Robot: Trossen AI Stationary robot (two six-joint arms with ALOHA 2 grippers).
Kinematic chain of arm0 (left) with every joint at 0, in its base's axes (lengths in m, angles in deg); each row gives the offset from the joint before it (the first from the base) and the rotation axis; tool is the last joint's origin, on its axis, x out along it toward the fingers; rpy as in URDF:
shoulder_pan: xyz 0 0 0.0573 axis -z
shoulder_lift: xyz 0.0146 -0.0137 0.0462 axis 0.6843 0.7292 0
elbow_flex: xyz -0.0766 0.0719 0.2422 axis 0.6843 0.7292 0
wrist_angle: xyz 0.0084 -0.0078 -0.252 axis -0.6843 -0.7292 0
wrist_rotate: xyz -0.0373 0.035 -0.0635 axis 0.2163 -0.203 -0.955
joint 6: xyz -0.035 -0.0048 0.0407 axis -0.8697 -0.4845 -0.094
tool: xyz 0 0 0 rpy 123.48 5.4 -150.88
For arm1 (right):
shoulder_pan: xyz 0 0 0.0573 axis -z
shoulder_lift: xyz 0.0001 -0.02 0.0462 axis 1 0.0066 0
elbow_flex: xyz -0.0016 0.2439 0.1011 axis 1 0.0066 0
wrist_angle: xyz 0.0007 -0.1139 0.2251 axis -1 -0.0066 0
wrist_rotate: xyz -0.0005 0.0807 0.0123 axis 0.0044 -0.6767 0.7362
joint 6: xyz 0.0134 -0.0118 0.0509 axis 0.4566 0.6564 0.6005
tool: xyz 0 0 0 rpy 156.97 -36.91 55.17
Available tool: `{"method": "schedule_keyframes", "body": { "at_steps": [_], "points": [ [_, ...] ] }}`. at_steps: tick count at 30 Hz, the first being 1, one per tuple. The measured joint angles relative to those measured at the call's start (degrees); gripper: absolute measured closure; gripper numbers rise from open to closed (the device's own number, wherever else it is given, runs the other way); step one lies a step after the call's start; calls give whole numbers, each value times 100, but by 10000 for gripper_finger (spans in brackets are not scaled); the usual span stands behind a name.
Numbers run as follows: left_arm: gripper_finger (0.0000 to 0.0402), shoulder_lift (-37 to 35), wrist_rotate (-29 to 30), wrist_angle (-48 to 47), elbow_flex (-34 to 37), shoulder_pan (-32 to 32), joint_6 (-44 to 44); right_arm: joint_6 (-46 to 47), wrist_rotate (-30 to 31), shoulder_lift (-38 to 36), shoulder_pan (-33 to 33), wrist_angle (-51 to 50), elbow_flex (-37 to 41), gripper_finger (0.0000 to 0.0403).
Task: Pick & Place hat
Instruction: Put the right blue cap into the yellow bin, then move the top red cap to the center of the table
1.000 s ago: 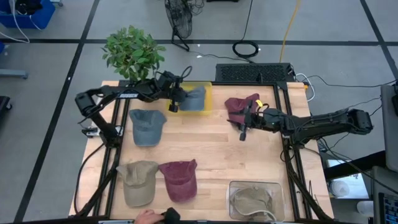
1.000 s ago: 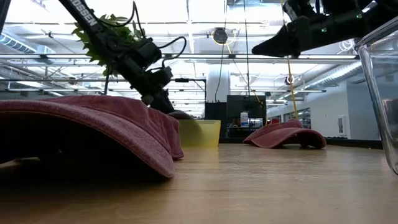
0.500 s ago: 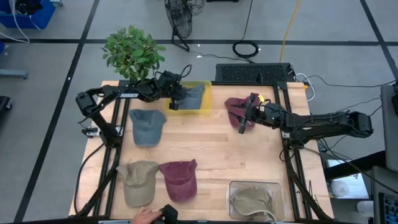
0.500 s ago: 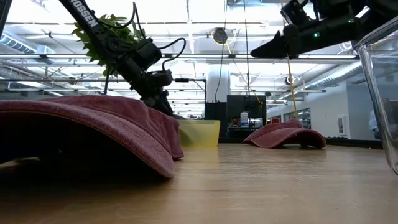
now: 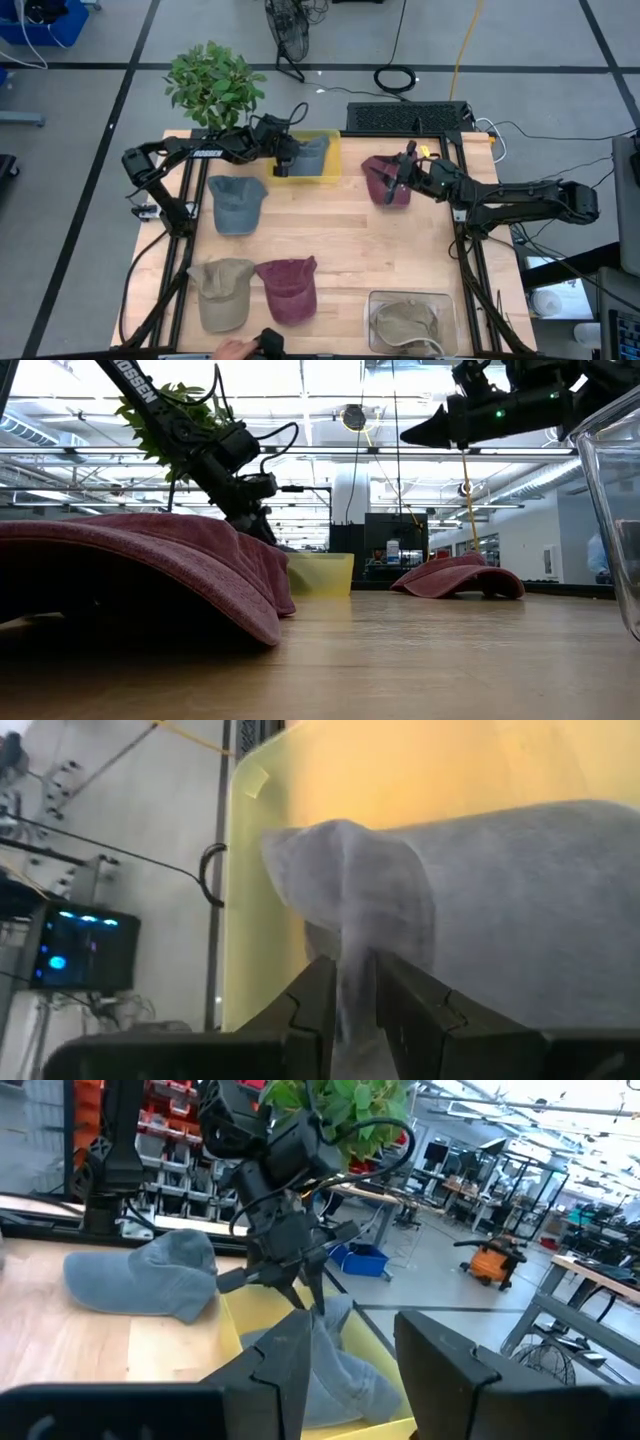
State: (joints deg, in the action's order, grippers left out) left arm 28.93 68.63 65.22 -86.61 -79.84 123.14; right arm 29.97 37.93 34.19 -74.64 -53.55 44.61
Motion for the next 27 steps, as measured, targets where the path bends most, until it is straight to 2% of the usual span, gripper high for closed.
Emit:
{"method": "schedule_keyframes", "body": {
  "at_steps": [7, 10, 13, 21, 23, 27],
  "points": [
    [320, -2, 14, -773, -1, -2, -292, 163, -20, 0, -10, -59, 0, 273],
    [320, -2, 39, -793, -1, -2, -239, 265, -22, 0, -11, -108, 0, 273],
    [321, -2, 323, -577, -1, 2, -241, 423, -22, 0, -11, -236, 0, 273],
    [321, -61, 1722, 29, 0, 132, -1094, 934, -24, 0, -9, -476, 0, 273],
    [321, -146, 1893, 138, 4, 233, -1329, 1052, -24, 0, -9, -487, 0, 273],
    [321, -541, 1843, 76, 7, 442, -1747, 1133, -20, -2, -29, -938, 0, 273]
  ]
}}
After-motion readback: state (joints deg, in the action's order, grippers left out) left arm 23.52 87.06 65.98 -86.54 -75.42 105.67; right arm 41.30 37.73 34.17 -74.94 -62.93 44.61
